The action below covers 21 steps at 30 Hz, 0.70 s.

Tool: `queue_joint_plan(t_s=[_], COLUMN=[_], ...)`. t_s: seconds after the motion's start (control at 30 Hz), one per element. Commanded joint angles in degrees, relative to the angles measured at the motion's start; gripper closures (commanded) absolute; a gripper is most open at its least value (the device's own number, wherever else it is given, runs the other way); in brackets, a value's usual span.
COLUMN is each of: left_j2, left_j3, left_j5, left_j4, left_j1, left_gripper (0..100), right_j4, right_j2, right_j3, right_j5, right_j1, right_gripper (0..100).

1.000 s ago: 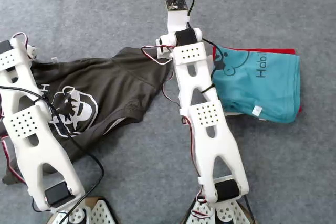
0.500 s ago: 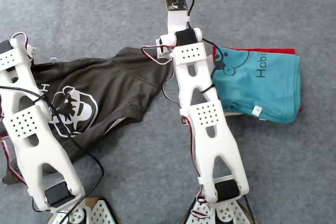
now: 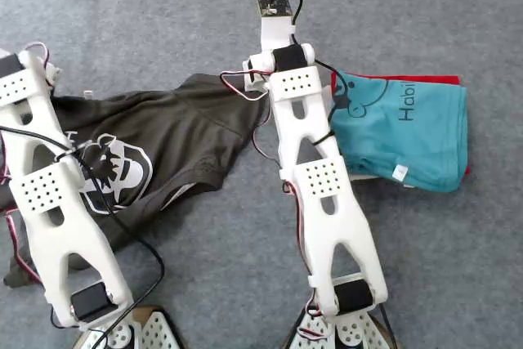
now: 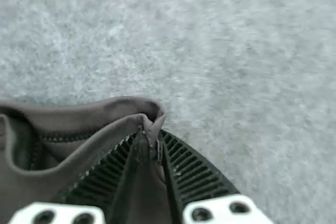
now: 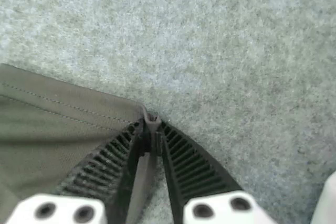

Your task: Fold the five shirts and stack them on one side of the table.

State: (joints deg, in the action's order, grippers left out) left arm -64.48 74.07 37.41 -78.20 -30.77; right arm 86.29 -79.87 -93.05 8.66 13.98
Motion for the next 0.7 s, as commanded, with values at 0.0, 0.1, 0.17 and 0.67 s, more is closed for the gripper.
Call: queue_joint_plan(t_s=[0.0,0.1,0.17,0.67], left_j2=[2.1,1.0,0.6,15.2], left_j3=[8.5,12.4,15.4,21.6], left_j5=[-2.9,-3.2,-3.3,-17.8], left_j4=[-4.4,-6.8,-8.2,-17.2], left_j1=[0.9,0.7,0.5,0.7], left_gripper=[97,97,97,97], right_j4=[-1.0,-1.0,-1.0,2.0], right_j2=[0.7,0.7,0.7,14.4], right_j3=[-2.8,-2.8,-2.8,-2.8], right_j5=[-0.4,-0.4,-0.4,-0.5], right_j1=[0.3,0.4,0.4,0.7], right_gripper=[98.1,98.1,98.1,98.3])
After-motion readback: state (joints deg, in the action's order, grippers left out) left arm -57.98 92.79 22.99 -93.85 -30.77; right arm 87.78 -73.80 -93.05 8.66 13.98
